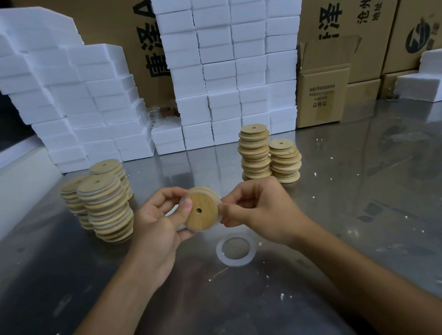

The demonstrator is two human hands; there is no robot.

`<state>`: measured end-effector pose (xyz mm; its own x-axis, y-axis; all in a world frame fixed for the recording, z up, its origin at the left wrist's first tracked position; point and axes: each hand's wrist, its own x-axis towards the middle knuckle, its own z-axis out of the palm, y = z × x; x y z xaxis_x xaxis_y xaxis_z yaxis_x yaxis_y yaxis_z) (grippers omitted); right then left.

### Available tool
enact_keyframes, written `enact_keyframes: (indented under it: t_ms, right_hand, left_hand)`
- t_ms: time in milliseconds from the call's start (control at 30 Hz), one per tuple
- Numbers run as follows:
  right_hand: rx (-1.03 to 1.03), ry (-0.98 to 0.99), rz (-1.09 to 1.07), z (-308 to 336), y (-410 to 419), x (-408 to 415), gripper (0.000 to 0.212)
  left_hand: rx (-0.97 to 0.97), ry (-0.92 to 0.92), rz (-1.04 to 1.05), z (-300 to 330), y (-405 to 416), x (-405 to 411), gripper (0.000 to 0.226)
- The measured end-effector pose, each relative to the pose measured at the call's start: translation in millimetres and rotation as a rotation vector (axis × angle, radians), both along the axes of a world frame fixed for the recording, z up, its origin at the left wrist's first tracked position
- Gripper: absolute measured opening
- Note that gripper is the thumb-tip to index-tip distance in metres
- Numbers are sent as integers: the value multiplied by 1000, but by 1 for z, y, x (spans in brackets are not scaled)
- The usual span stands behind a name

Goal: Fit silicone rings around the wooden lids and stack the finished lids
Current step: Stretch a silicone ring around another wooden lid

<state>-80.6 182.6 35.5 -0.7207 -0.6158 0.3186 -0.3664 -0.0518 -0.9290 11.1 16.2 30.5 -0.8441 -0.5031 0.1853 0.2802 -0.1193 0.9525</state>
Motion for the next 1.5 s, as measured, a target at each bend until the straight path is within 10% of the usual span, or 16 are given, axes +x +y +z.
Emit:
enact_keyframes:
  t_ms: [800,1100,1367,1500]
  right_hand:
    - [-105,32,3,-11,-8,2,23]
    - [-54,234,-19,-18,-8,0,12]
    - [-115,-14,-72,-15,-12,3,17]
    - [-176,-182,-110,-13,-13,2,16]
  left_hand:
    - [60,-80,48,4,13,1,17]
    - [-248,-49,66,3,21,3,18]
    - [101,4,33,1,15,1,10]
    - [-270,-28,34,-1,13,2,47]
